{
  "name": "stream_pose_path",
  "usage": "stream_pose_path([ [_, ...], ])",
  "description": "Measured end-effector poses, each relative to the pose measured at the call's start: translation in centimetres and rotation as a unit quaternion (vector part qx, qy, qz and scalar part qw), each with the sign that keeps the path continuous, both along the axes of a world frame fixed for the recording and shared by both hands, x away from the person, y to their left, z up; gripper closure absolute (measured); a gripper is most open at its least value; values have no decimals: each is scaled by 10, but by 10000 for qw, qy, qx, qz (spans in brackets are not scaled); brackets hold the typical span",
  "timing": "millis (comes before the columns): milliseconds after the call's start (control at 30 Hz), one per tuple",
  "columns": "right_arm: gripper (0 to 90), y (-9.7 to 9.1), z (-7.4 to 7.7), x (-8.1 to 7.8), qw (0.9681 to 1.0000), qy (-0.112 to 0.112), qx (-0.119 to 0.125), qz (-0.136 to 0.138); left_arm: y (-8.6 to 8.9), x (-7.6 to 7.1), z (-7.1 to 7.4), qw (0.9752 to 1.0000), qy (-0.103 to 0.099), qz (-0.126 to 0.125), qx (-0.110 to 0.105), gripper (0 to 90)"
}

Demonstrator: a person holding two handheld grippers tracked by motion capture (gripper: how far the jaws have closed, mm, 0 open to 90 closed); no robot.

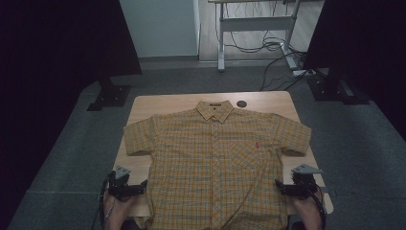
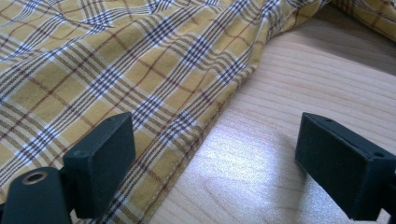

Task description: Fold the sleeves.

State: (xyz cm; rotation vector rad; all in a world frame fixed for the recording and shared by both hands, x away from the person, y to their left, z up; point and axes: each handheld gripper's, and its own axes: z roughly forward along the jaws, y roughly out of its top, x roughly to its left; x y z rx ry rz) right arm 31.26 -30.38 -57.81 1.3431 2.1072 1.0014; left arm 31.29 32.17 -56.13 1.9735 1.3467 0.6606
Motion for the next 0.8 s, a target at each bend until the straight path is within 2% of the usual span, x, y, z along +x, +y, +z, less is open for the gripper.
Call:
stream_pose_path([
  [100,59,0,0,1,10000,46,-31,-64,0,0,0,10000,-1,11,-4,59],
  [433,10,1,-1,2,9999,99,-50,-64,-1,-1,0,10000,-3,80,-14,59],
  [800,7,1,-1,2,9999,108,-52,-75,-1,-1,0,9999,-19,104,-28,70],
])
